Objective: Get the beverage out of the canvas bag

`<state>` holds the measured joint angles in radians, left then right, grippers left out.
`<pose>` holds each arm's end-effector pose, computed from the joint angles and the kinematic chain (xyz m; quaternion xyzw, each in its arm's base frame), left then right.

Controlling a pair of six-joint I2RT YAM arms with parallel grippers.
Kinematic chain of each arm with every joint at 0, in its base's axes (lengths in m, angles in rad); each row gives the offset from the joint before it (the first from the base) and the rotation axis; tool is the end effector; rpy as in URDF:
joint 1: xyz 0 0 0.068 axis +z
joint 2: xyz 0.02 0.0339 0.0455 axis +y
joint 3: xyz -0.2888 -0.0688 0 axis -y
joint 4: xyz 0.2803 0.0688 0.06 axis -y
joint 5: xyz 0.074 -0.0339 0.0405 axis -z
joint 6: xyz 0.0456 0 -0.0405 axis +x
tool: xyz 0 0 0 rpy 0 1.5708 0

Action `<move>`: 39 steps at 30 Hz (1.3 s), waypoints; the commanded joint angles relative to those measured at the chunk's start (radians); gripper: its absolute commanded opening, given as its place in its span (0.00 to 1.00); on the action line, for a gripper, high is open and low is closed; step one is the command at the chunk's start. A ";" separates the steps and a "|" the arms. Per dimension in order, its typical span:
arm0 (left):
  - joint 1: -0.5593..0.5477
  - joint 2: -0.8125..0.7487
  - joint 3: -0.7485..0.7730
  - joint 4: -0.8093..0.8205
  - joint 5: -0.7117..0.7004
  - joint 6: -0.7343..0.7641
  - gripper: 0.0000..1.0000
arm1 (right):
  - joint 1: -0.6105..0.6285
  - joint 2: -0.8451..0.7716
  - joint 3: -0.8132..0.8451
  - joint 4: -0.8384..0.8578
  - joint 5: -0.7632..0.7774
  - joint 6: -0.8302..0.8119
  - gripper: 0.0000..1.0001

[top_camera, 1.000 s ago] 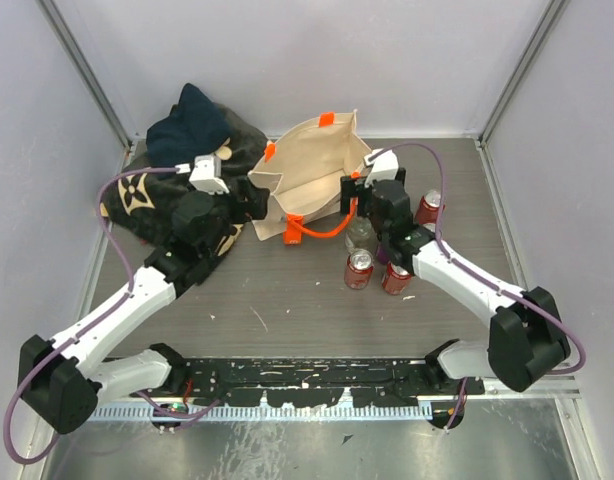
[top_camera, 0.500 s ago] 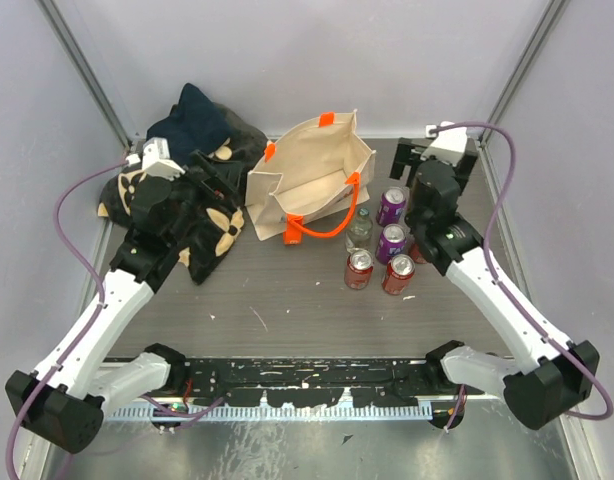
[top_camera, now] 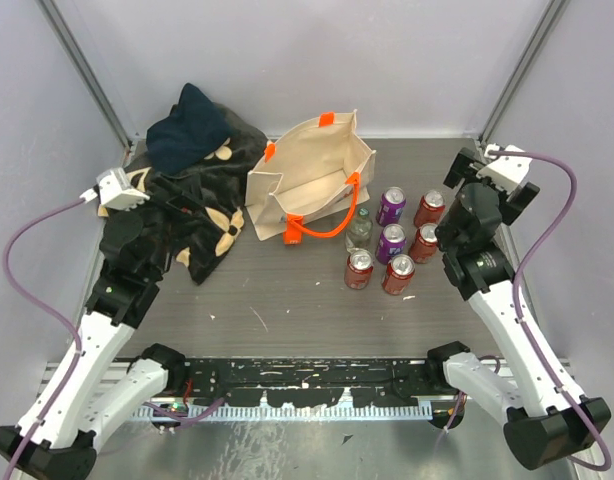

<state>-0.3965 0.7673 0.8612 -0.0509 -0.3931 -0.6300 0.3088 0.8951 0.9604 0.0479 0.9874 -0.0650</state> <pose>0.1927 -0.0617 0.4050 -0.2191 0.6574 -0.2301 0.6833 0.2151 0.0287 0.4282 0.2384 0.6419 -0.2334 0.6904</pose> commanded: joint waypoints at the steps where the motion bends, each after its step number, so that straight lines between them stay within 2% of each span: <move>1: 0.005 -0.071 -0.012 -0.096 -0.212 0.181 0.98 | -0.079 0.007 0.042 -0.043 0.037 0.065 1.00; 7: 0.005 -0.155 -0.025 -0.116 -0.318 0.331 0.98 | -0.245 0.035 0.080 -0.118 -0.073 0.155 1.00; 13: 0.005 -0.208 -0.069 -0.148 -0.409 0.267 0.98 | -0.393 0.123 0.131 -0.227 -0.224 0.283 1.00; 23: 0.006 -0.197 -0.037 -0.260 -0.423 0.196 0.98 | -0.402 0.181 0.142 -0.224 -0.261 0.289 1.00; 29: 0.005 -0.141 0.020 -0.400 -0.543 0.034 0.98 | -0.403 0.190 0.147 -0.219 -0.280 0.295 1.00; 39: 0.005 -0.214 -0.054 -0.304 -0.540 0.008 0.98 | -0.402 0.175 0.130 -0.217 -0.295 0.300 1.00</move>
<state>-0.3950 0.5735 0.8265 -0.4023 -0.8879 -0.5865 -0.0921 1.0889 1.0607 -0.2108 0.7025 0.2176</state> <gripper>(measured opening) 0.979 0.998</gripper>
